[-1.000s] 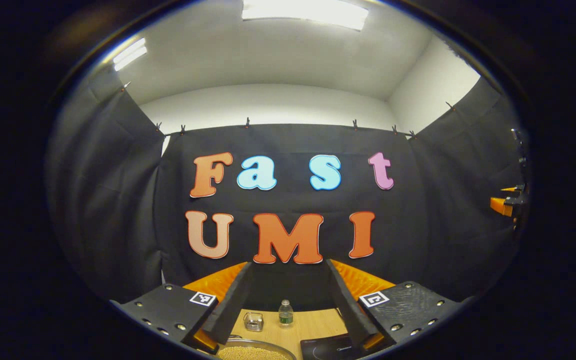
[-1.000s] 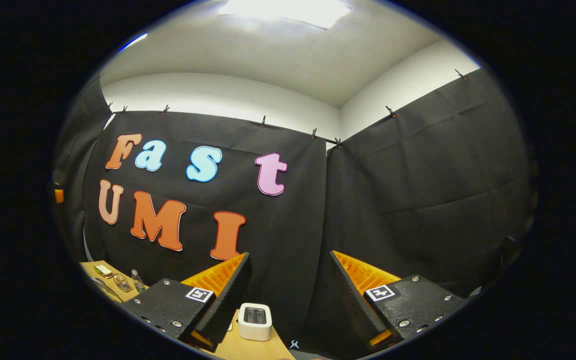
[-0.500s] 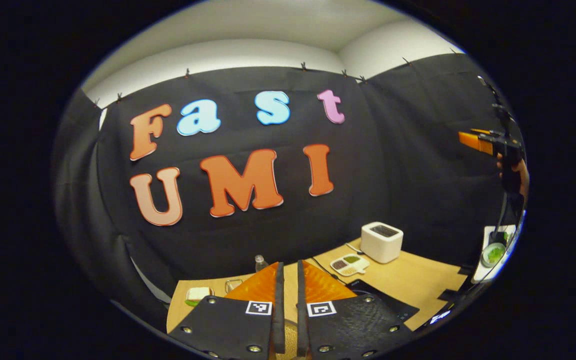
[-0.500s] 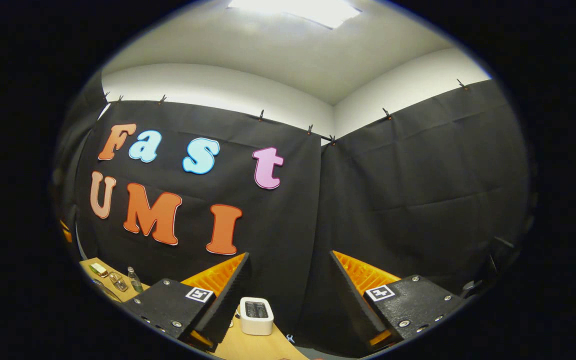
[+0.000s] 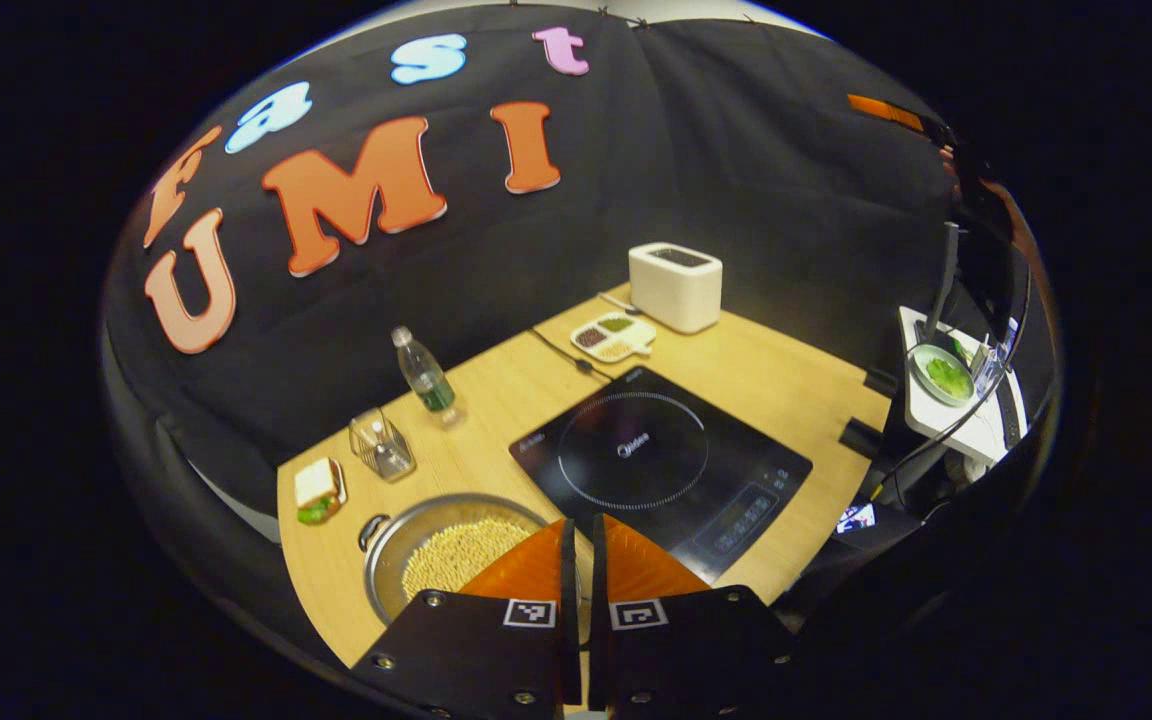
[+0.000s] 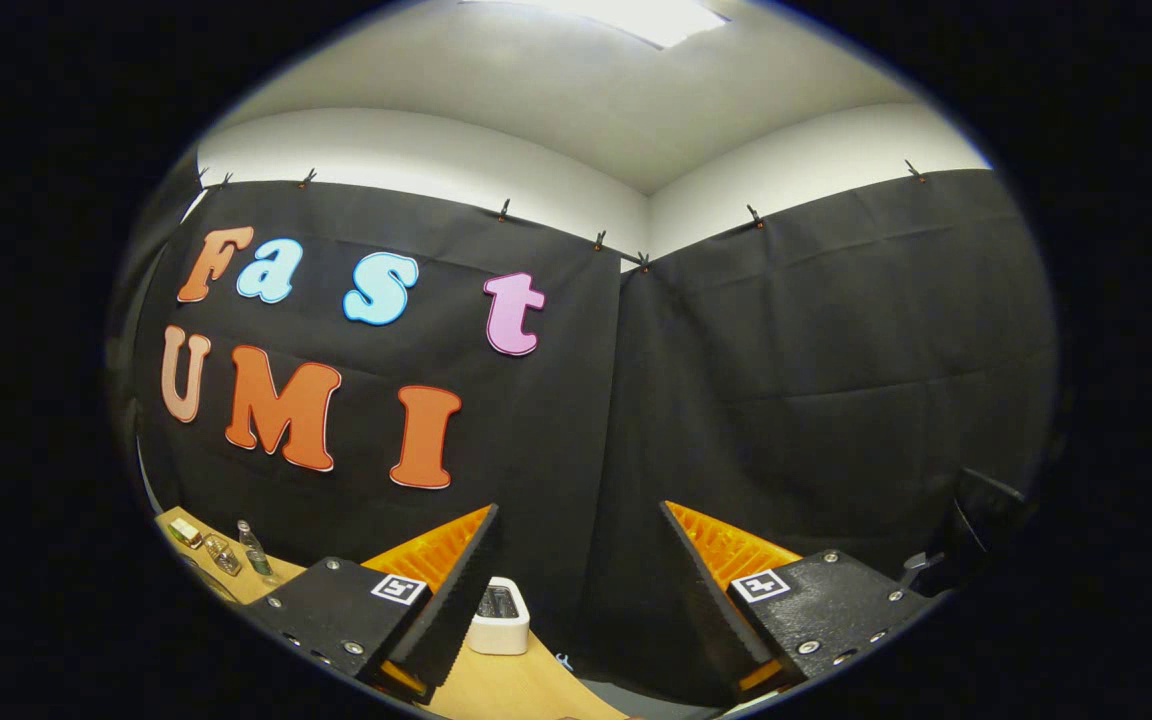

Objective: First push the handle of the pot to place it horizontally, then grasp the pot with both hands and set it on the induction cooktop.

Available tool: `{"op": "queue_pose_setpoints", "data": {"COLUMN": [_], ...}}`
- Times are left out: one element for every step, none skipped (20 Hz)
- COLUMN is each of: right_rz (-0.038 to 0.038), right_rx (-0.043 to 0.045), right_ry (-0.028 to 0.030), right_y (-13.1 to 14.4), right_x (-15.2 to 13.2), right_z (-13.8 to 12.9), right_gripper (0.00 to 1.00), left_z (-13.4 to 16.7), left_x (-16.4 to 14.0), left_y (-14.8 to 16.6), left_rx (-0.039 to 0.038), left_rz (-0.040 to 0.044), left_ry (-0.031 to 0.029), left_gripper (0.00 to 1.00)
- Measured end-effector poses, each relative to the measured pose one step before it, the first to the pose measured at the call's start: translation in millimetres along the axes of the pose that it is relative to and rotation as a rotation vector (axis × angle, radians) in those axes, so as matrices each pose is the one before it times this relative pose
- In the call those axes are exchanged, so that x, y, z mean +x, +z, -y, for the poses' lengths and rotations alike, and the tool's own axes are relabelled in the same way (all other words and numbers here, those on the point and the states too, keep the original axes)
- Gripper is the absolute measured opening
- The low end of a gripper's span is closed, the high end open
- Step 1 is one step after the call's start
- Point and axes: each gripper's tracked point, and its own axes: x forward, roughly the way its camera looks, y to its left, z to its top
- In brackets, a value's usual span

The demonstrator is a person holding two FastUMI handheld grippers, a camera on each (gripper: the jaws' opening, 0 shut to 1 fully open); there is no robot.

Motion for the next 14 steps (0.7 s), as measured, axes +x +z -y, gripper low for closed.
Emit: {"op": "queue_pose_setpoints", "data": {"right_rz": [-0.00560,-0.00463,-0.00592,-0.00581,-0.00573,-0.00655,-0.00395,-0.00298,-0.00271,-0.00240,-0.00456,-0.00450,-0.00436,-0.00443], "right_rx": [-0.00147,-0.00068,-0.00014,0.00090,0.00076,0.00044,-0.00040,-0.00102,-0.00063,0.00123,0.00223,0.00189,0.00037,-0.00052], "right_ry": [-0.00257,-0.00326,-0.00383,-0.00213,-0.00054,0.00142,0.00171,0.00071,-0.00002,0.00021,0.00136,0.00081,0.00045,-0.00081], "right_y": [-1.47,-2.43,-1.78,-2.85,-2.03,-2.55,-1.33,-1.60,-0.86,-1.24,-1.45,-2.50,-1.72,-1.73], "right_x": [-0.68,0.37,-0.19,1.50,0.25,0.08,0.12,-0.34,0.69,-0.60,0.06,-0.42,0.16,0.80], "right_z": [0.83,-0.14,-0.37,-0.34,-1.26,-1.82,-2.01,-0.30,-1.37,-0.94,-1.69,-1.02,-1.59,-1.34], "right_gripper": [0.95,0.93,0.93,0.95,0.95,0.95,0.95,0.95,0.95,0.95,0.95,0.95,0.95,0.95], "left_z": [1.12,1.78,2.87,2.46,2.14,0.90,0.08,0.15,0.53,-1.09,-0.86,-2.73,-2.67,-2.03], "left_x": [6.75,5.25,4.58,2.90,3.08,2.82,3.09,3.59,2.07,2.27,3.44,1.93,1.15,4.74], "left_y": [-16.95,-15.65,-13.49,-12.56,-12.07,-10.93,-10.37,-9.80,-10.90,-9.10,-11.10,-8.79,-9.85,-8.00], "left_rx": [-0.00637,-0.00353,-0.00341,-0.00130,-0.00039,-0.00098,-0.00460,-0.00874,-0.01103,-0.00888,-0.00836,-0.00796,-0.01049,-0.01351], "left_rz": [-0.05360,-0.04391,-0.04064,-0.03675,-0.03505,-0.03276,-0.03235,-0.02798,-0.02704,-0.02442,-0.02520,-0.02663,-0.03063,-0.02097], "left_ry": [-0.00996,-0.00842,-0.01418,-0.00928,-0.00843,-0.00412,-0.00317,-0.00221,-0.00202,-0.00142,-0.00004,0.00250,0.00034,-0.00436], "left_gripper": [0.05,0.05,0.05,0.05,0.05,0.05,0.05,0.05,0.05,0.05,0.05,0.05,0.05,0.05]}}
